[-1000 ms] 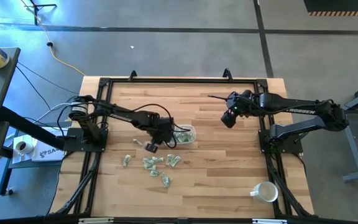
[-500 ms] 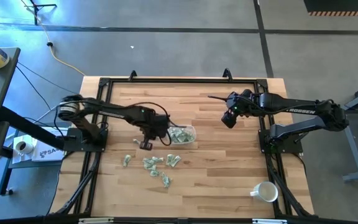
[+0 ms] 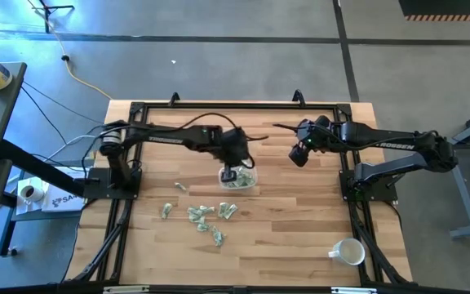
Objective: Pick and place Stevia / Truvia into bins
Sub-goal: Put the stevia packet into the transparent container
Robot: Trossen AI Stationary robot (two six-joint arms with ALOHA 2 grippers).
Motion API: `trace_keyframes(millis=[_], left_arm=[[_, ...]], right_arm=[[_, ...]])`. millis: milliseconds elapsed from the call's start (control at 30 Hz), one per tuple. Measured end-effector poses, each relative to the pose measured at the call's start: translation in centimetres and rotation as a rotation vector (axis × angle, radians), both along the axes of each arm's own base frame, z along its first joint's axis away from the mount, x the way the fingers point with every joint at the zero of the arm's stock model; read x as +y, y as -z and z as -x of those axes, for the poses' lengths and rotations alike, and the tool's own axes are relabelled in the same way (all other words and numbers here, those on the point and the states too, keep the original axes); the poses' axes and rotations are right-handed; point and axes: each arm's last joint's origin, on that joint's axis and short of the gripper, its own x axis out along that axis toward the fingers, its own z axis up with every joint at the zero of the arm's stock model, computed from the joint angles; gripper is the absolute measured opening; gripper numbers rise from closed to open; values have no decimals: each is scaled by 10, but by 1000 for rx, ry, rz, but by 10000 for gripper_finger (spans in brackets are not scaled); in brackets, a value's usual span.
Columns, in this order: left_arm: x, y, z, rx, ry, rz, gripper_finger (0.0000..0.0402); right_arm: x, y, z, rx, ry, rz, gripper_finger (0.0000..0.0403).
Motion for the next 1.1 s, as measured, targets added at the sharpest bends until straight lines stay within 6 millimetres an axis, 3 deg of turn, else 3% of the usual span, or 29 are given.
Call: trace_keyframes(millis=[200, 467, 767, 900, 1033, 1100], left_arm=[[2, 12, -26, -10, 38, -18, 24], [2, 33, -28, 73, 91, -3, 28], [0, 35, -28, 73, 109, 46, 93], [1, 25, -25, 91, 45, -6, 135], [0, -13, -14, 171, -40, -8, 180], [-2, -33, 1, 248, -104, 5, 194]], right_arm=[[1, 5, 1, -1, 23, -27, 314], [2, 19, 4, 20, 40, -82, 314], [2, 18, 2, 0, 43, -74, 314], [2, 18, 2, -3, 41, -77, 314], [2, 18, 2, -1, 27, -73, 314], [2, 17, 1, -7, 9, -63, 314]])
